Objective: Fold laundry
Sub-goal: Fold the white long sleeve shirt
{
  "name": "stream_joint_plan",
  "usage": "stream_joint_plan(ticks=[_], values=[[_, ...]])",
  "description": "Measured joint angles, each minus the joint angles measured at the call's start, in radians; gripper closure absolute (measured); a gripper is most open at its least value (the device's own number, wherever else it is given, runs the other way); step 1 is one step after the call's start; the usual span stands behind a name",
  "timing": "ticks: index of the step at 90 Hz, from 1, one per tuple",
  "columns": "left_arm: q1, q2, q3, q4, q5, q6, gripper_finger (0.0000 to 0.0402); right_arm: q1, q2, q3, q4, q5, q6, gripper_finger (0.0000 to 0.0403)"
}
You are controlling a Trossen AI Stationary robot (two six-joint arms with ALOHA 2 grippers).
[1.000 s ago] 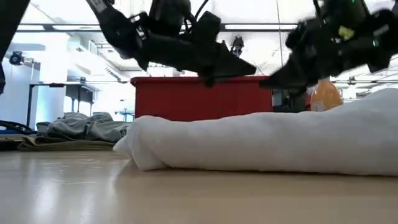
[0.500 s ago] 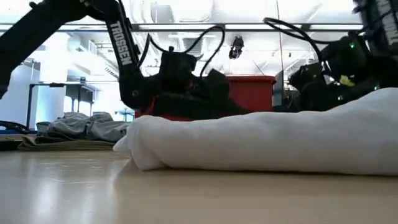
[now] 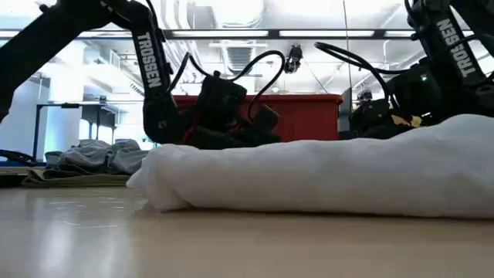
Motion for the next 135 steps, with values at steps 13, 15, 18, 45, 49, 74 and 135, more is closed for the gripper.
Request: stream_joint_plan(ticks=[13,15,18,45,49,74,135], values=[[0.001,-0.001,0.001,-0.035,-0.019,0.014,0.0402,0.005,-0.017,-0.017,0.0,0.01,0.015,0.0403],[0.001,-0.001,0.001,-0.044,-0.019,0.017,0.0402,0.005,-0.039,-0.021,-0.002,0.012,0.02,0.0403],[0.002,-0.002,0.002,-0.052,-0.025,0.016,0.0402,0.006,-0.073,-0.031,-0.017,0.009,0.012,0.0403],[0.004,-0.028,-0.008,-0.082,-0.22,-0.083,0.0402,-0.08,-0.309,-0.092,-0.122,0.127,0.008,0.0403],[0.004,-0.029,-0.008,-0.084,-0.22,-0.083,0.0402,-0.099,-0.321,-0.093,-0.209,0.143,0.018,0.0403],[0.001,-0.044,-0.008,-0.132,-0.217,-0.084,0.0402,-0.127,-0.313,-0.105,-0.332,0.116,0.07,0.0403],[0.003,-0.051,-0.01,-0.153,-0.212,-0.047,0.0402,-0.098,-0.646,-0.189,-0.622,0.059,0.142,0.0403]])
